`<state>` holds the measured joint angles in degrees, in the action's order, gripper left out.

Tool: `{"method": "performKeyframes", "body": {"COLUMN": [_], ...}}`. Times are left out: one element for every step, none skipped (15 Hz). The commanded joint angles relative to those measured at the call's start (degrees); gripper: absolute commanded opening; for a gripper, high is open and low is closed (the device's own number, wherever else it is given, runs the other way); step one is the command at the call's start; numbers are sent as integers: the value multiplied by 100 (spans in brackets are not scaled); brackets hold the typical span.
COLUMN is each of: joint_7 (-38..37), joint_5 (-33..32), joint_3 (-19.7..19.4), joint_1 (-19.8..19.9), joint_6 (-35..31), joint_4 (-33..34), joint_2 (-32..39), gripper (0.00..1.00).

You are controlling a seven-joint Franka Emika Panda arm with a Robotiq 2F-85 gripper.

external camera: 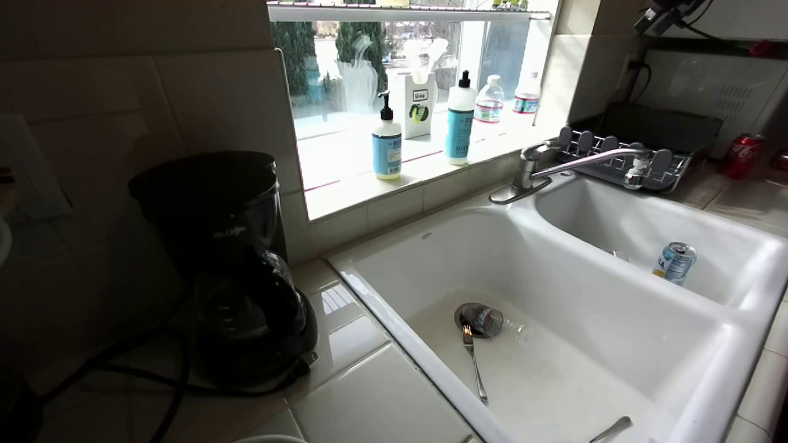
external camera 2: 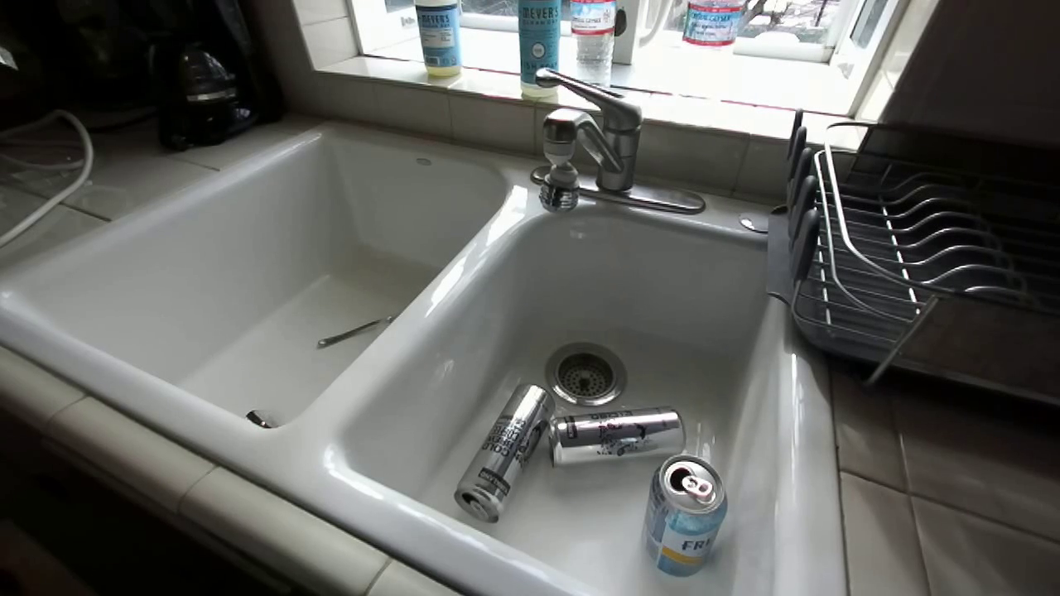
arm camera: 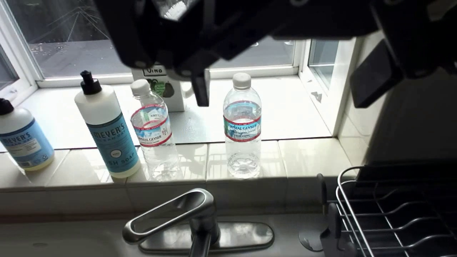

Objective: Put one water bottle from the windowsill on the dishrack.

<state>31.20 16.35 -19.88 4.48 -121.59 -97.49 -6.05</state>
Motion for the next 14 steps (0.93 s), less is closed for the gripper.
{"method": "performKeyframes", "body": {"joint_7": [395, 192, 255, 277, 284, 286, 286, 286, 285, 473, 547, 617, 690, 686], "joint_5": [1046, 613, 777, 847, 879, 892, 897, 899, 898, 1024, 1125, 1172, 1188, 1108], "joint_3": [93, 244, 278, 298, 306, 308, 307, 307, 308, 330, 374, 410, 454, 498], "joint_1": [244, 297, 349, 384, 405, 414, 418, 422, 422, 451, 502, 548, 579, 612], "joint_6": [216, 22, 23, 24, 29, 39, 49, 54, 46, -16, -82, -176, -280, -328], "joint_4": [692, 314, 429, 509, 564, 598, 620, 638, 635, 686, 733, 826, 881, 1007], "joint_2": [740, 412, 563, 663, 714, 732, 732, 732, 727, 799, 859, 970, 1051, 1188], "gripper": [100, 100, 100, 100, 100, 100, 100, 100, 100, 100, 100, 100, 100, 100]}}
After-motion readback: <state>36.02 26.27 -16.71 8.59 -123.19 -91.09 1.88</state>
